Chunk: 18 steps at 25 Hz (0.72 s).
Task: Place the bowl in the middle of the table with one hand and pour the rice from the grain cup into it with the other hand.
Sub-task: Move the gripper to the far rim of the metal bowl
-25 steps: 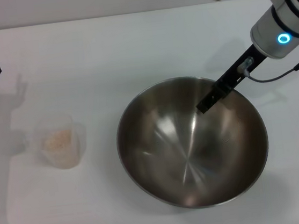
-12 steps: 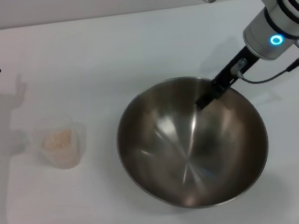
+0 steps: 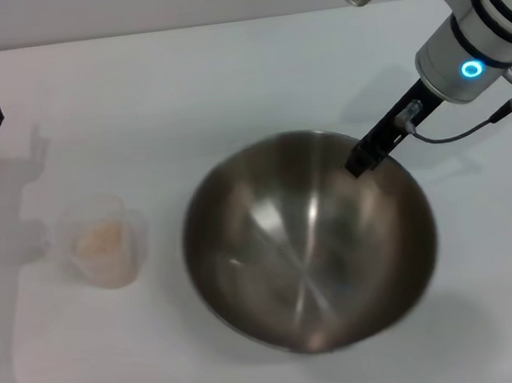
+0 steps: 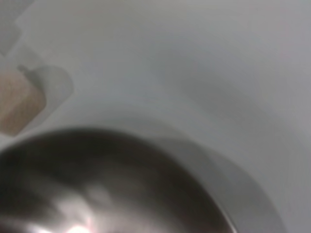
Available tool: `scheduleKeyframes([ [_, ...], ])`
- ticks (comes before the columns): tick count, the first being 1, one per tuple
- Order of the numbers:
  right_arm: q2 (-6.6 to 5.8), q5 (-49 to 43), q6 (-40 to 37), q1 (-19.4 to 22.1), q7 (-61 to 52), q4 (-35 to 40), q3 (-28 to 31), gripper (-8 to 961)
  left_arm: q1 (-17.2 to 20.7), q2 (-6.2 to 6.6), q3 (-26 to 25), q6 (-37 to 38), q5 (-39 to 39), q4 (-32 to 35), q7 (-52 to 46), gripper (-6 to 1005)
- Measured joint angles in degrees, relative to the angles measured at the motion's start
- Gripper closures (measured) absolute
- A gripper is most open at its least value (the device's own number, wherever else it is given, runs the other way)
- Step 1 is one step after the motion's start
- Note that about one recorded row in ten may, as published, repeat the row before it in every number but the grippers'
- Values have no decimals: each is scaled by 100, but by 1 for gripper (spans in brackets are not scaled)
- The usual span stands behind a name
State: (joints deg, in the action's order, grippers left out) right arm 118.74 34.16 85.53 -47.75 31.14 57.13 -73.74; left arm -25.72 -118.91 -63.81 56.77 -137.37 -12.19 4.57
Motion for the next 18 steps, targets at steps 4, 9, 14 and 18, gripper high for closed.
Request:
scheduleKeyframes([
  [4,0,-4,-6,12,30,-1,1,936,-3,0,0,0,0,-8,0,213],
  [9,2,30,-64,92,122,94,144,953,-4,0,0,0,0,-16,0,214],
  [14,14,192,-178,362,171,450,387,941,-4,-1,0,14,-1,-24,0,215],
  [18,7,263,-288,469,239,486,682,931,1,-1,0,30,-1,-31,-1,216],
])
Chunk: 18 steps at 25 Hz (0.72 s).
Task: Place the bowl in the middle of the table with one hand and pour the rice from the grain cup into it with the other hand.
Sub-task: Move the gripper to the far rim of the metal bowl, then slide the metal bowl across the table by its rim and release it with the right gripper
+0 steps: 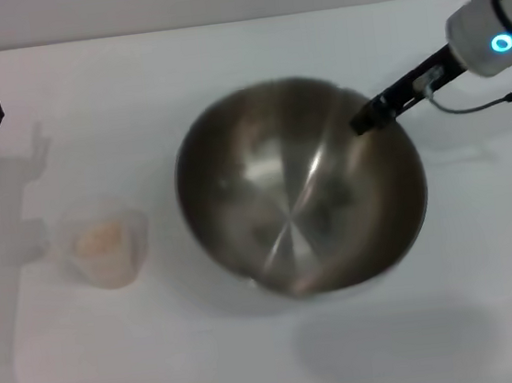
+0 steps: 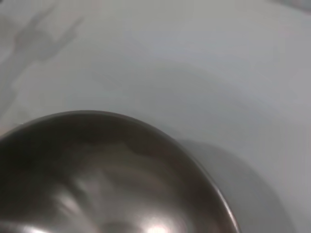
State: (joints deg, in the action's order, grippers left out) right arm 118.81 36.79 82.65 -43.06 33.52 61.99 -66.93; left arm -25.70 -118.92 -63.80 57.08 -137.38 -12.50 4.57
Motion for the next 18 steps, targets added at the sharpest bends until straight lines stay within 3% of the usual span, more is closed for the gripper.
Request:
scheduleKeyframes([
  [8,-71,-34,-677,139,72,-168,363,912,-4,-8,29,8,-21,-4,0,218],
  [18,-117,-204,-1472,-97,77,-958,349,888,19,-9,68,15,-26,-7,0,220],
])
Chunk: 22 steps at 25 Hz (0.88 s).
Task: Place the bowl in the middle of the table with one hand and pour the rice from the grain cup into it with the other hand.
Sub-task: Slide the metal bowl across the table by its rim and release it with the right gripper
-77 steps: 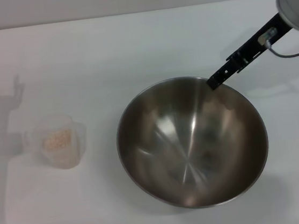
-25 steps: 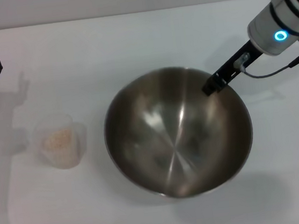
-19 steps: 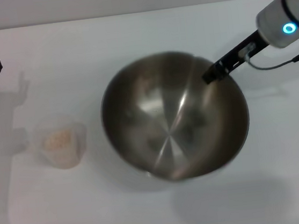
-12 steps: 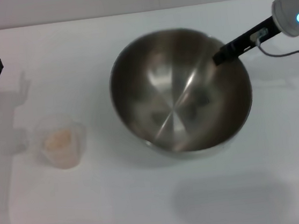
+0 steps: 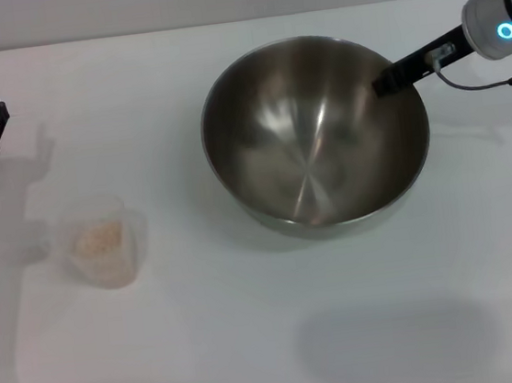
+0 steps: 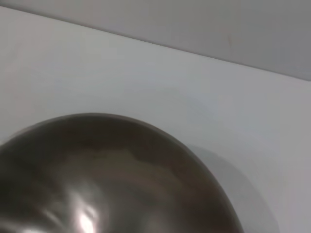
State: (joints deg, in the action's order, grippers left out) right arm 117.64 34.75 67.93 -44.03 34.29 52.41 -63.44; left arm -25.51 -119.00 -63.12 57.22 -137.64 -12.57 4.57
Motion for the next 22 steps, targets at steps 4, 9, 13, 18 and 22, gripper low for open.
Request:
scheduleKeyframes([
  [4,11,-48,-125,-14,-2,-33,-21,878,18,0,3,5,0,0,0,221],
  [9,17,-57,-124,-17,-48,-33,5,866,29,0,2,8,0,0,0,223],
  [13,28,-57,-115,-5,-55,2,-6,856,25,0,2,8,0,0,0,224],
  [18,40,-60,-86,-10,-53,16,-33,844,2,0,2,9,0,0,0,225],
  [22,39,-65,29,46,-53,222,-12,740,-3,0,2,8,0,0,0,226],
])
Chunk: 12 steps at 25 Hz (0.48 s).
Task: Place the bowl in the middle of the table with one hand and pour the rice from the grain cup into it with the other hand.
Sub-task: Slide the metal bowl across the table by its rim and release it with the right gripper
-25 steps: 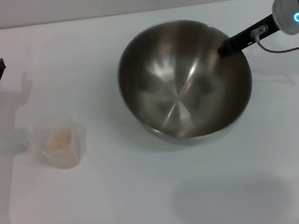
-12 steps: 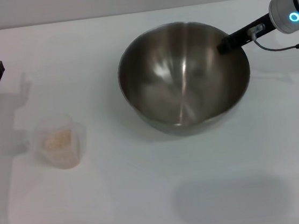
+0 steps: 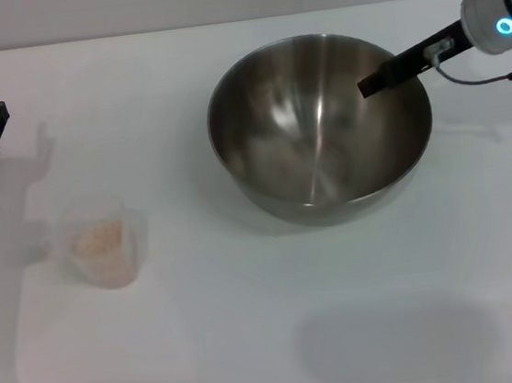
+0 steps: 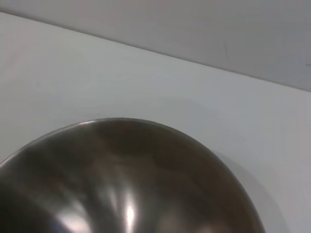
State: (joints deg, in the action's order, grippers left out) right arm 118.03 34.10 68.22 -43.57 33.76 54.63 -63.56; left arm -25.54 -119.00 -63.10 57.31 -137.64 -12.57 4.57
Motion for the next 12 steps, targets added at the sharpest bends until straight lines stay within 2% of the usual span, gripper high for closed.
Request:
scheduleKeyframes([
  [3,-13,-1,173,87,-22,259,48,638,8,0,0,22,0,-4,0,226],
  [5,-25,-1,268,136,-40,404,82,432,28,0,0,97,0,-6,0,227],
  [12,-36,2,798,411,-97,1199,374,346,169,8,22,291,-8,-9,4,228],
])
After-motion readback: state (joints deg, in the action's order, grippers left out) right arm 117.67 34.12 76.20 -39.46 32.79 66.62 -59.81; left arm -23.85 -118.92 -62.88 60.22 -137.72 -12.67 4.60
